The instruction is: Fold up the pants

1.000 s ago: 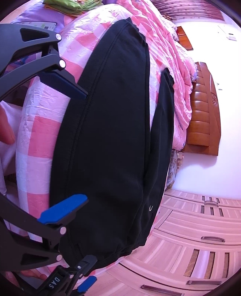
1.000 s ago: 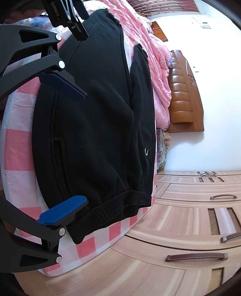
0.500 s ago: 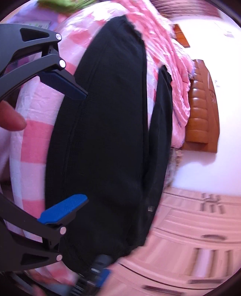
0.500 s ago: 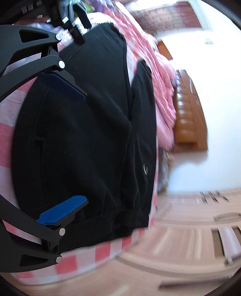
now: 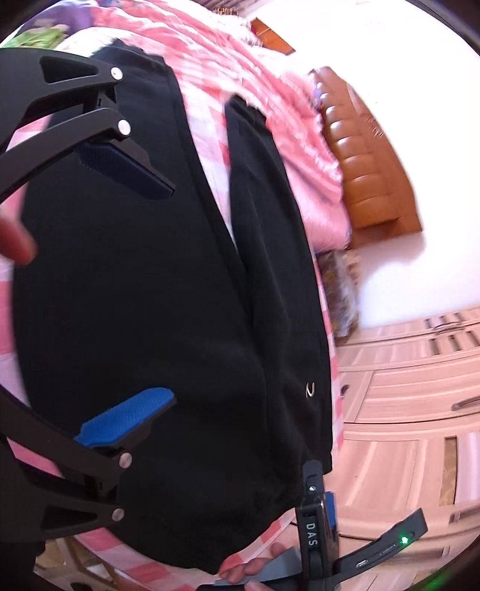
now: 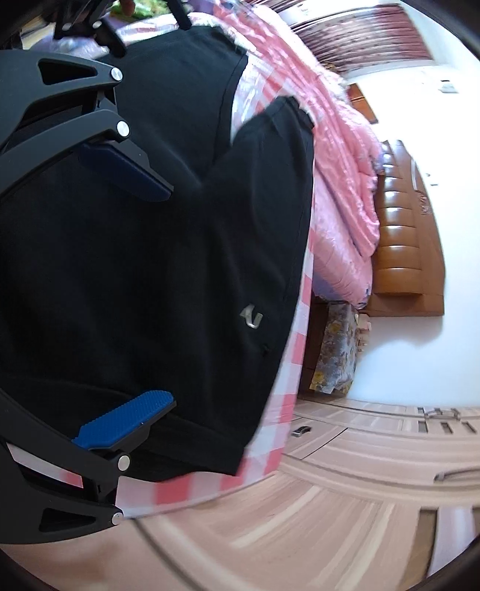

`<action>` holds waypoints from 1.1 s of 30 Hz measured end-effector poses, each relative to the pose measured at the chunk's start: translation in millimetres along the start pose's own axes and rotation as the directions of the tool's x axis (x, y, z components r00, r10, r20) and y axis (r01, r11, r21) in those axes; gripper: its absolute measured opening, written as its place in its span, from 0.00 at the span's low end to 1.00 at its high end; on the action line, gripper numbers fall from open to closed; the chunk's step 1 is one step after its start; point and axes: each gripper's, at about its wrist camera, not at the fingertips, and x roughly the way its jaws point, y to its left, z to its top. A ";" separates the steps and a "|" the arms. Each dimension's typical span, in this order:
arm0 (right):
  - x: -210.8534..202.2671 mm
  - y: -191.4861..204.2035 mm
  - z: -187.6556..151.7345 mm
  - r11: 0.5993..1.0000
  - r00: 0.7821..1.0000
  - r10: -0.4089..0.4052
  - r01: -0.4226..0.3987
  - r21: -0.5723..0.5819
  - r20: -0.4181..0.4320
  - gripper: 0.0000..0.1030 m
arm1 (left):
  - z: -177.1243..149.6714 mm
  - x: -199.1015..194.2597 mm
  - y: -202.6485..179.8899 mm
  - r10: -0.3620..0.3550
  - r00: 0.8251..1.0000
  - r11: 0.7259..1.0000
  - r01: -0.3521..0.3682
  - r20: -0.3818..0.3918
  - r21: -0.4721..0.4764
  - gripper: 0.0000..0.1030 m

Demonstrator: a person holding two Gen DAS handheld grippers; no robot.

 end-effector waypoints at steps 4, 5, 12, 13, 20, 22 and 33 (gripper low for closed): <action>45.9 -24.2 45.2 0.999 0.997 0.053 -0.054 -0.004 -0.058 0.96 | 45.3 64.5 39.1 -0.028 0.992 0.996 0.016 -0.126 -0.093 0.99; 65.1 -34.1 58.8 0.996 0.992 0.089 -0.088 0.016 -0.087 0.96 | 56.2 81.5 48.4 -0.058 0.987 0.992 0.040 -0.152 -0.119 0.99; 175.4 -61.9 127.1 0.961 0.950 0.239 -0.261 -0.094 -0.202 0.96 | 129.4 204.2 150.3 -0.364 0.917 0.816 0.230 -0.163 -0.530 0.99; 186.0 -64.3 133.3 0.954 0.942 0.259 -0.285 -0.098 -0.214 0.96 | 139.0 217.2 157.5 -0.354 0.917 0.809 0.202 -0.183 -0.552 0.99; 244.8 -71.3 152.4 0.925 0.896 0.303 -0.358 -0.126 -0.324 0.68 | 202.1 280.5 183.2 -0.374 0.903 0.772 0.176 -0.213 -0.610 0.99; 251.7 -72.7 150.9 0.921 0.892 0.302 -0.364 -0.141 -0.336 0.57 | 213.0 294.6 187.1 -0.371 0.899 0.762 0.152 -0.232 -0.630 0.99; 176.3 -32.0 127.2 0.881 0.954 0.272 -0.299 -0.367 -0.124 0.10 | 218.7 341.9 202.4 -0.420 0.855 0.645 0.046 -0.303 -0.763 0.99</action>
